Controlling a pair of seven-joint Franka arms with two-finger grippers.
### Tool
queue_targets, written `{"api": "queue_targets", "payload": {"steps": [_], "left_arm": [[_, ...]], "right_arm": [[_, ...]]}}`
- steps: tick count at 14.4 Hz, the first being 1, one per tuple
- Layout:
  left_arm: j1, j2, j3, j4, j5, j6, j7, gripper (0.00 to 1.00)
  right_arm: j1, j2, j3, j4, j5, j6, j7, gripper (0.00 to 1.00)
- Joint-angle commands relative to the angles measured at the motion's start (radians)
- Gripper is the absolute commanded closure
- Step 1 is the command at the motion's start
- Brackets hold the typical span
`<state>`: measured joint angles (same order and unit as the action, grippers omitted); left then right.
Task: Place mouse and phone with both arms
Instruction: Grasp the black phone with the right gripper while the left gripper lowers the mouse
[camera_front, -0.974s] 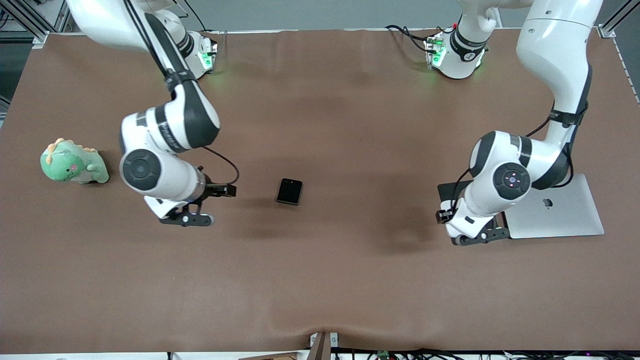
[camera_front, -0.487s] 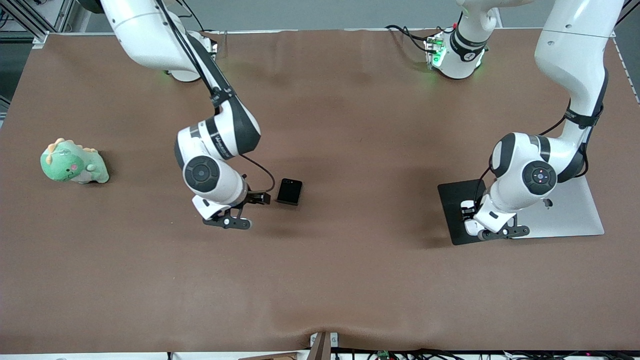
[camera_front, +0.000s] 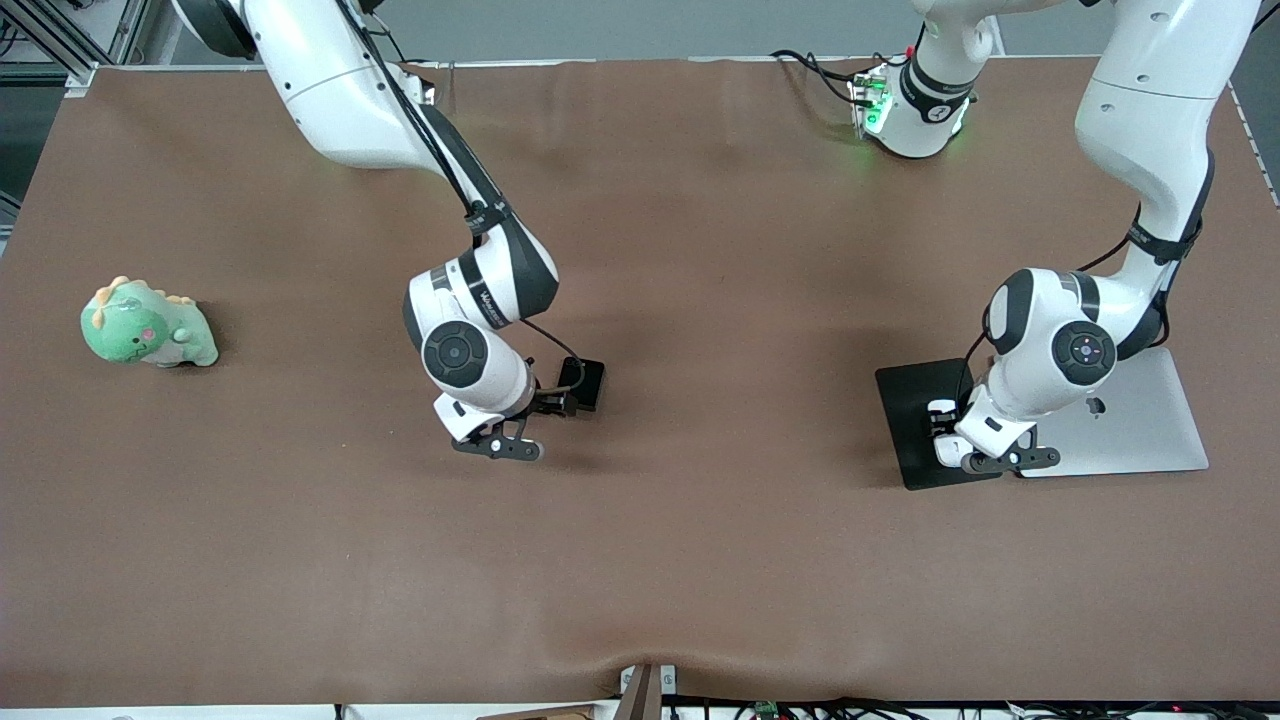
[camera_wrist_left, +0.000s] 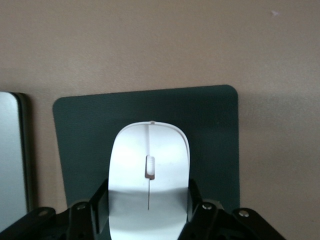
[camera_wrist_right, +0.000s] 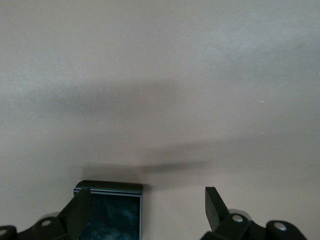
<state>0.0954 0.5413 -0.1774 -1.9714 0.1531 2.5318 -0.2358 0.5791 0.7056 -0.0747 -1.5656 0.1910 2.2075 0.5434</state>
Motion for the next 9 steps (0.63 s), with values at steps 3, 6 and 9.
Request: {"api": "queue_targets", "payload": {"steps": [3, 6, 9], "left_arm": [[0.007, 0.012, -0.007, -0.023, 0.023, 0.048, 0.015, 0.6], [0.007, 0.022, -0.007, -0.023, 0.023, 0.051, 0.016, 0.6], [0.007, 0.028, -0.007, -0.021, 0.023, 0.051, 0.021, 0.41]], "right_arm": [[0.054, 0.052, -0.01, 0.016, 0.028, 0.06, 0.073, 0.0], [0.079, 0.072, -0.008, 0.018, 0.033, 0.075, 0.089, 0.0], [0.107, 0.084, -0.01, 0.018, 0.03, 0.077, 0.15, 0.0]]}}
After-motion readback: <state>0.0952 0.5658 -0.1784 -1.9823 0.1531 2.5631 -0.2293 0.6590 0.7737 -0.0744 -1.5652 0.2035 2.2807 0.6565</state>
